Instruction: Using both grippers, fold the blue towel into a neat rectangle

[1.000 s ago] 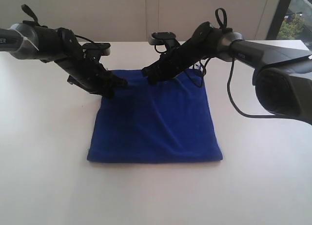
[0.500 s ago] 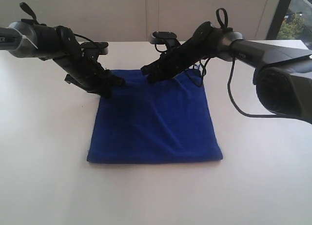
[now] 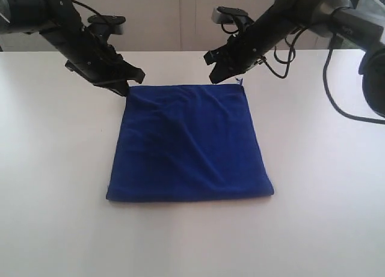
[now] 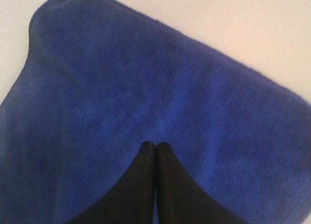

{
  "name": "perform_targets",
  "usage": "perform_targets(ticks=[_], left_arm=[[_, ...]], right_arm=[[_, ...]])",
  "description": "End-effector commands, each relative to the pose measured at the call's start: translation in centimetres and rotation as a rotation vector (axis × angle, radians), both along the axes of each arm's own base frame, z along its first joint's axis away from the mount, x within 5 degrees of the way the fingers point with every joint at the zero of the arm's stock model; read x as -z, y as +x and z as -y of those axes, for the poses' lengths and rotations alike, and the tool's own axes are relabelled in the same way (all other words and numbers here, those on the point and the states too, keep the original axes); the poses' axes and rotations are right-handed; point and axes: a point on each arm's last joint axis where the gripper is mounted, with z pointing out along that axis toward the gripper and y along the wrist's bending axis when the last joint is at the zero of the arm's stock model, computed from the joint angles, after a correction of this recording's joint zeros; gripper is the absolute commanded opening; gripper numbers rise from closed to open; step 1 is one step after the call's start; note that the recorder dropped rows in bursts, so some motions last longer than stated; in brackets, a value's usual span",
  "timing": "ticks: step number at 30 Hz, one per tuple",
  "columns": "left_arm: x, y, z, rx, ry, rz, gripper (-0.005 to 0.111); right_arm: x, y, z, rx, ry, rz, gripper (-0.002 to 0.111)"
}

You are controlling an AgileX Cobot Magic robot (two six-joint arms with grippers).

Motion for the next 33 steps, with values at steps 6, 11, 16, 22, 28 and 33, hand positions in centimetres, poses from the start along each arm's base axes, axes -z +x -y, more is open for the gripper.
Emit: perform_targets(ticks=[6, 11, 16, 22, 28, 33], left_arm=[[-0.1, -6.2, 2.8, 0.159, 0.045, -0.081, 0.000], [0.7, -9.1, 3.0, 0.164, 0.049, -0.086, 0.000], [2.1, -10.6, 2.2, 0.106, 0.048, -0.105, 0.000], [4.0, -11.4, 2.5, 0.053, -0.037, -0.151, 0.000], [5.4, -12.0, 3.5, 0.101, -0.035, -0.202, 0.000], [7.0, -12.2, 3.5, 0.098, -0.014, -0.233, 0.000]], right_arm=[[-2.6, -3.6, 0.8, -0.028, -0.041, -0.090, 0.000], [-3.4, -6.4, 2.3, 0.063, -0.147, -0.047, 0.000], [-3.3, -10.0, 2.2, 0.129, -0.152, 0.029, 0.000], [0.2, -12.3, 0.5, 0.129, -0.179, 0.022, 0.000], [3.8, -12.1, -0.2, 0.148, -0.200, 0.001, 0.000], [5.3, -11.8, -0.3, 0.160, -0.207, -0.010, 0.000]])
